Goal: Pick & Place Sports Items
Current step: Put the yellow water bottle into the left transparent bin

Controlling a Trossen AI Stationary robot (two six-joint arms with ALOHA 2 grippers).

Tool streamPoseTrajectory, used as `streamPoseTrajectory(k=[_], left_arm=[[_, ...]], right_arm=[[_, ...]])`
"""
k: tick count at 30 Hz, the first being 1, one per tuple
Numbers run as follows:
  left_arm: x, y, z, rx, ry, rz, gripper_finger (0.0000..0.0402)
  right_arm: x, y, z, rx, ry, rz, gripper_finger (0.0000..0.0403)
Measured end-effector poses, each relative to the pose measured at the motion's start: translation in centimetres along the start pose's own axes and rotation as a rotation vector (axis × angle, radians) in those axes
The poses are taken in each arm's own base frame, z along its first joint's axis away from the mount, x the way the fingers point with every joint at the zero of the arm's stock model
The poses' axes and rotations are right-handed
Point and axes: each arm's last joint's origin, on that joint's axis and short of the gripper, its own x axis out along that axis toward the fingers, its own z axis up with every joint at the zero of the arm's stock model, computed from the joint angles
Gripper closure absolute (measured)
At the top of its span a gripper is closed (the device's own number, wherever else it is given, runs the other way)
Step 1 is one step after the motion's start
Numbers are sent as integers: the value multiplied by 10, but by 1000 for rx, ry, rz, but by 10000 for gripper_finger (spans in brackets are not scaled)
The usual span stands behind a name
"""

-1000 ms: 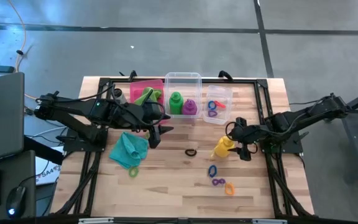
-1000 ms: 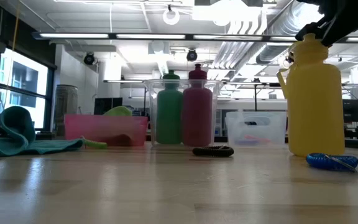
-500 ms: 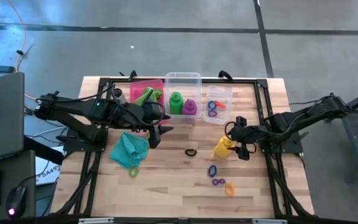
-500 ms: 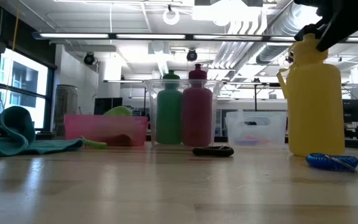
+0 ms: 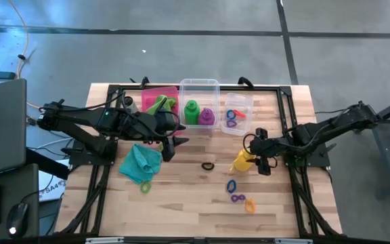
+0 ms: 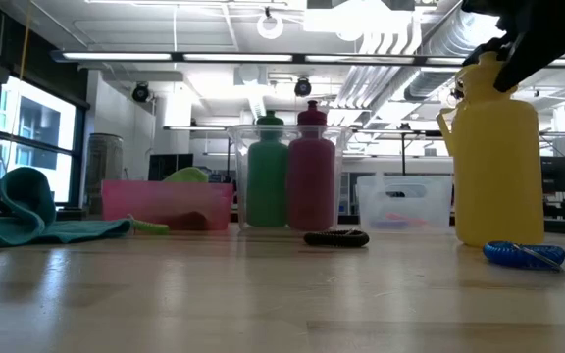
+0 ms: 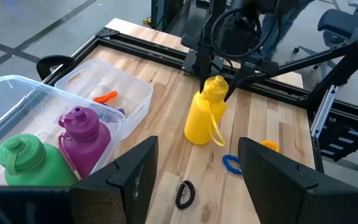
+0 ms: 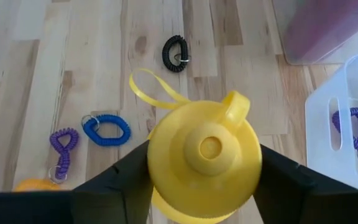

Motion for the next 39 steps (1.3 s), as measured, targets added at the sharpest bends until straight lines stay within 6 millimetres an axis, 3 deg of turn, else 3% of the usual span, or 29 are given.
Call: streamPoseTrajectory(k=[12, 22, 29, 39], left_arm=[[0, 0, 0, 0, 0, 0, 186], [-7, 2, 3, -7, -17, -8, 186], [-18, 5, 6, -18, -43, -18, 186], [-19, 5, 6, -18, -44, -18, 186]], right_arm=[[-5, -1, 1, 5, -33, -7, 191], [-33, -5, 5, 59, -206, 59, 198], [-64, -6, 35, 23, -341, 4, 202], [-102, -31, 80, 115, -488, -112, 198]])
